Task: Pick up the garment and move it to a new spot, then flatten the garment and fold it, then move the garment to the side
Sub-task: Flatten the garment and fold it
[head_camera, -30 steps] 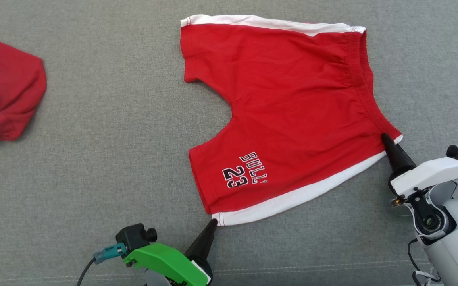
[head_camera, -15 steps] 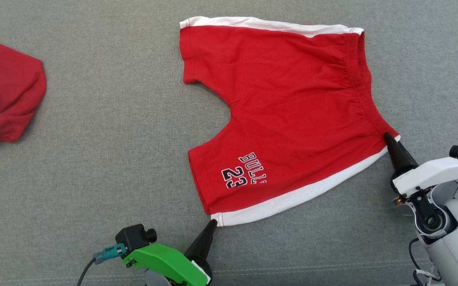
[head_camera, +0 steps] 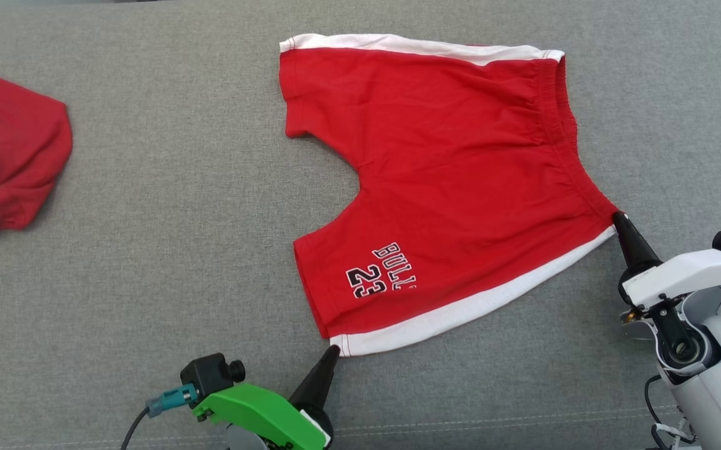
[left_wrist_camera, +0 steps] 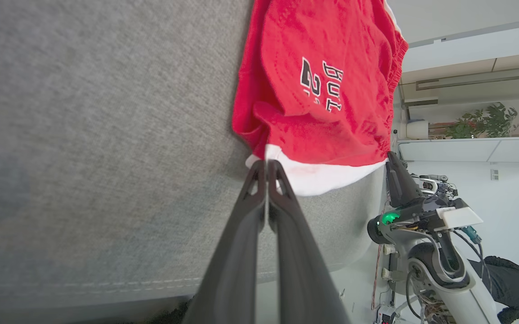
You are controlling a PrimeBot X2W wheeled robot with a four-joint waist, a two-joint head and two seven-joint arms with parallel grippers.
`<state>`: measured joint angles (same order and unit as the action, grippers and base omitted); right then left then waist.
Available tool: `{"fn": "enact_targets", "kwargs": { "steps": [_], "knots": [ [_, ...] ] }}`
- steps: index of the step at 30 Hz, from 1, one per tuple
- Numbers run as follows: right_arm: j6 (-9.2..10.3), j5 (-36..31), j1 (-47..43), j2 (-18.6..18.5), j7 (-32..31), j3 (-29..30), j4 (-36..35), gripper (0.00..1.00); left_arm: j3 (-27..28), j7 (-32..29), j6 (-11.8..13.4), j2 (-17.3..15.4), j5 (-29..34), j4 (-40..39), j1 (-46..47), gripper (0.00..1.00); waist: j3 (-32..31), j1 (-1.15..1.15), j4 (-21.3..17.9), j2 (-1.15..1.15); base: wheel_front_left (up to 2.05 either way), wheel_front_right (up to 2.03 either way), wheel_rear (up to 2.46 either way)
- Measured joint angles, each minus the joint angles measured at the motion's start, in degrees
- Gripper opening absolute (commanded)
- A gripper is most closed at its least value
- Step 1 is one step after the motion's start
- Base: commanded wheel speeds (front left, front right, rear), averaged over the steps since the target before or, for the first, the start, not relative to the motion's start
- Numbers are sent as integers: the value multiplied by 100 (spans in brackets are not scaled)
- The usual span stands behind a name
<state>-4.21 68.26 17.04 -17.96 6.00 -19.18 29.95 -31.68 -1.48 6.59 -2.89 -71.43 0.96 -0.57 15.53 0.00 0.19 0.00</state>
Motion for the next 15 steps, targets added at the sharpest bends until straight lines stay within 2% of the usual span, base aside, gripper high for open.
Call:
{"fn": "enact_targets", "kwargs": {
  "steps": [9,15],
  "knots": [
    [-51,119,-82,25,30,36,-43,0,3,11,0,0,0,-190,-1,0,-46,0,-19,0,0,0,0],
    [-119,243,-392,14,210,192,-353,0,35,162,-53,-21,0,-782,-108,0,-94,0,8,0,0,0,0]
  ]
}}
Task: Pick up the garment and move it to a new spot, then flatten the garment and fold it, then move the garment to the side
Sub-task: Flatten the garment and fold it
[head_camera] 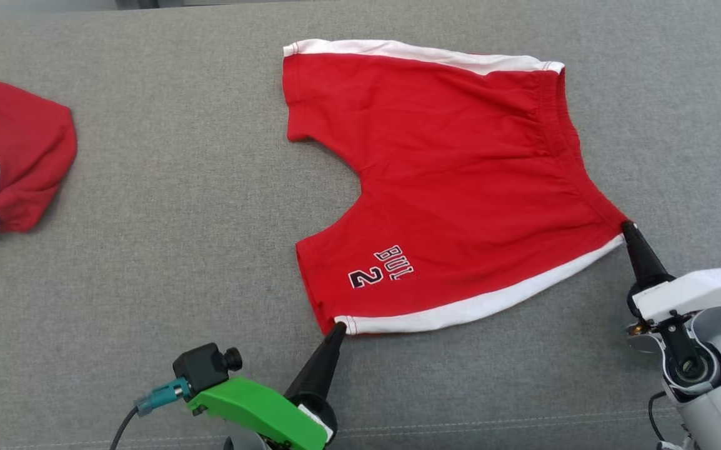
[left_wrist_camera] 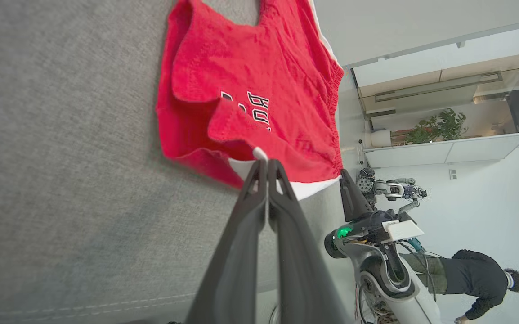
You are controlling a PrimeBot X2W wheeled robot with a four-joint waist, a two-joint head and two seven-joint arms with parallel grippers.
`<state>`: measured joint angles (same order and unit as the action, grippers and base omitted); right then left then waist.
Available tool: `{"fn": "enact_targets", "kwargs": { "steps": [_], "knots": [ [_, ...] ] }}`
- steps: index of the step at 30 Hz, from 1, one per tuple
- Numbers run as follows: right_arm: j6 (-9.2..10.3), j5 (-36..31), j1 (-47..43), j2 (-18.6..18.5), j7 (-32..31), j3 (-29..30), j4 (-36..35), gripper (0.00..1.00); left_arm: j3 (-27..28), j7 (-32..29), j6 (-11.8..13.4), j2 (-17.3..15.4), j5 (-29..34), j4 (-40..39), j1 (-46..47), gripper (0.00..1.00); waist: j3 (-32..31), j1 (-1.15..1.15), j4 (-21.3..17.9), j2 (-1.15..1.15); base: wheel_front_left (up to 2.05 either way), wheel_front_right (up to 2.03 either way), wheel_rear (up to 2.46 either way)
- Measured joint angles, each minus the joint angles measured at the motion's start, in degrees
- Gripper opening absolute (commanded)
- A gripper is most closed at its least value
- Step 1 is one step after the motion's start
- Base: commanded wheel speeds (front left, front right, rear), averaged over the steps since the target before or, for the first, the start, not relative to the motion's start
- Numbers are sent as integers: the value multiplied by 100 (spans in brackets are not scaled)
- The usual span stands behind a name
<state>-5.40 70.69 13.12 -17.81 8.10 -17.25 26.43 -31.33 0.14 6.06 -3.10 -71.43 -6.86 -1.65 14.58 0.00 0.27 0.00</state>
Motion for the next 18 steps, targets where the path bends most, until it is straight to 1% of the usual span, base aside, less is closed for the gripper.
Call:
{"fn": "enact_targets", "kwargs": {
  "steps": [7,9,14,18],
  "knots": [
    [-14,75,-440,-69,182,168,-383,0,188,193,-58,-24,-108,-888,-154,0,-78,0,102,0,0,0,0],
    [-15,113,-503,-70,205,192,-450,0,199,201,-58,-34,-108,-1011,-189,0,-92,0,118,0,0,0,0],
    [-27,174,-843,-79,271,234,-804,0,305,302,-55,-177,-91,-1552,-370,0,-181,0,186,0,0,0,0],
    [-59,175,-1084,-78,304,237,-1088,0,393,403,-47,-224,-8,-1954,-593,0,-265,0,207,0,0,0,0]
  ]
}}
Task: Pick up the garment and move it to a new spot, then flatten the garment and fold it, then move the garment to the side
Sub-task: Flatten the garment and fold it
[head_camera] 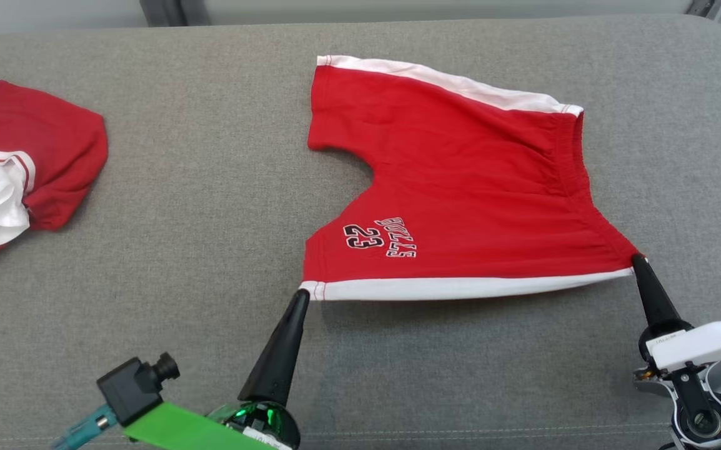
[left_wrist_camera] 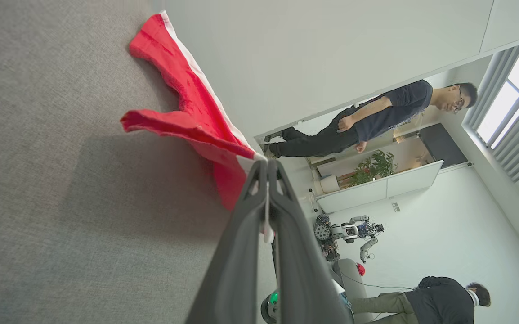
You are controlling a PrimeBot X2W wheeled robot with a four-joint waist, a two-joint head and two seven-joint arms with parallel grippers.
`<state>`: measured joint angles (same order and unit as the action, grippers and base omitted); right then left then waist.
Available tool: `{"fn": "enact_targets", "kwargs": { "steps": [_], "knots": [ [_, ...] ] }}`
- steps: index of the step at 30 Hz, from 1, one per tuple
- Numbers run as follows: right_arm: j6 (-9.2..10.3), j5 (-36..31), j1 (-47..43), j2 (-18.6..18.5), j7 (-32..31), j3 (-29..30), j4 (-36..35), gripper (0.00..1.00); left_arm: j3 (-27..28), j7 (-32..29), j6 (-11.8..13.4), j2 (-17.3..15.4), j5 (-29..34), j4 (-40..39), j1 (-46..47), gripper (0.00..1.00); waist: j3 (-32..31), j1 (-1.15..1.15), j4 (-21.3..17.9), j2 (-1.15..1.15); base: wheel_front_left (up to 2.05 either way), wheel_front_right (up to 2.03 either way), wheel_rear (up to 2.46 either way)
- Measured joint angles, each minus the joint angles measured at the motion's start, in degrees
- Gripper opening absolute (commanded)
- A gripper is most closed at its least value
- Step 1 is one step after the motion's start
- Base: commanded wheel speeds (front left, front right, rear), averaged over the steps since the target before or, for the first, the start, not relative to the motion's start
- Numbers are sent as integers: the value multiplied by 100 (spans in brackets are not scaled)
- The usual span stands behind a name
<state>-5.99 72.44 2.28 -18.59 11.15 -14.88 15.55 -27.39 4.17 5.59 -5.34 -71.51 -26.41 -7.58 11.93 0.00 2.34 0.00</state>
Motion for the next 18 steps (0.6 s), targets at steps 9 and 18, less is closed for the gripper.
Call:
{"fn": "enact_targets", "kwargs": {
  "steps": [9,18],
  "knots": [
    [64,73,-671,14,93,89,-753,0,180,79,109,-164,129,-697,-561,0,-94,0,-27,0,0,0,0],
    [200,183,-748,59,93,143,-1588,0,375,-7,149,-376,202,-1073,-782,0,125,0,-212,0,0,0,0]
  ]
}}
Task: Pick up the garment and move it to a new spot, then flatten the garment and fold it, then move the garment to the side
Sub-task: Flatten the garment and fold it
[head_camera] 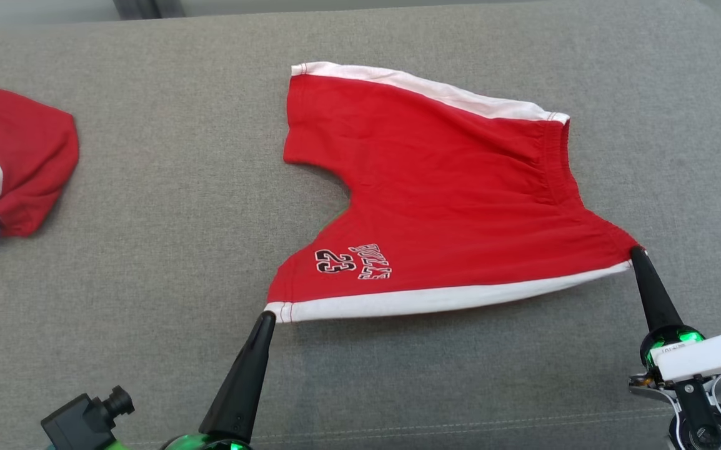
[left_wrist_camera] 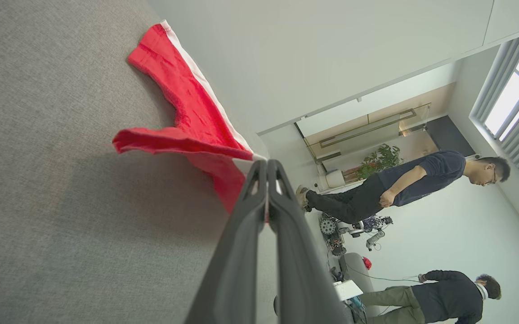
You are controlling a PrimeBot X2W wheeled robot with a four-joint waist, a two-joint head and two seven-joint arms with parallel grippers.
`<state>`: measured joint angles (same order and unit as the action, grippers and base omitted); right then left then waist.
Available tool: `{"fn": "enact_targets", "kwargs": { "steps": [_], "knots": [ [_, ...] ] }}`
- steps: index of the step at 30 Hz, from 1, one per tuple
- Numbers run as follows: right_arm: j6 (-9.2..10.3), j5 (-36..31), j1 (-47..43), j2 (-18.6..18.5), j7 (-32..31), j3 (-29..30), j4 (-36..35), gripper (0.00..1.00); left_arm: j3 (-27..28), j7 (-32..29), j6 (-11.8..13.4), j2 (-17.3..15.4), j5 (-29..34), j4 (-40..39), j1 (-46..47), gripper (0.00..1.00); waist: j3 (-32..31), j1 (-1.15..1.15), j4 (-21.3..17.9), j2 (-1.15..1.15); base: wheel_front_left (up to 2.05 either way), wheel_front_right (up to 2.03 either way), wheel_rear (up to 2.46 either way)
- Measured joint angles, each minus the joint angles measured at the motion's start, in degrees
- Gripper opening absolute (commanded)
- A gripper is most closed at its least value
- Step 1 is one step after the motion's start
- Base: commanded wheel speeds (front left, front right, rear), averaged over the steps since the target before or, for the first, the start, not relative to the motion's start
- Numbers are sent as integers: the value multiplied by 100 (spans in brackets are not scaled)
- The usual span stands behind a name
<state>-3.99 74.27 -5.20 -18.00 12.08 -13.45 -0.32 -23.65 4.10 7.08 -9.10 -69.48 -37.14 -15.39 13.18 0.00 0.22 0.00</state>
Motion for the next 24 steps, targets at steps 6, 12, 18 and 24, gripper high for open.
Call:
{"fn": "enact_targets", "kwargs": {
  "steps": [6,12,18,24],
  "knots": [
    [154,23,260,24,-203,-186,-398,0,29,-353,7,-146,63,-29,289,0,335,0,-118,0,0,0,0],
    [366,63,759,194,-372,-293,-550,0,110,-772,7,-218,350,200,1136,0,751,0,-240,0,0,0,0],
    [637,162,1337,298,-423,-183,-586,0,512,-1146,7,-166,490,520,1953,0,1196,0,-342,0,0,0,0],
    [813,345,1961,410,-493,-4,-624,0,935,-1651,7,-143,798,792,3058,0,1652,0,-432,0,0,0,0]
  ]
}}
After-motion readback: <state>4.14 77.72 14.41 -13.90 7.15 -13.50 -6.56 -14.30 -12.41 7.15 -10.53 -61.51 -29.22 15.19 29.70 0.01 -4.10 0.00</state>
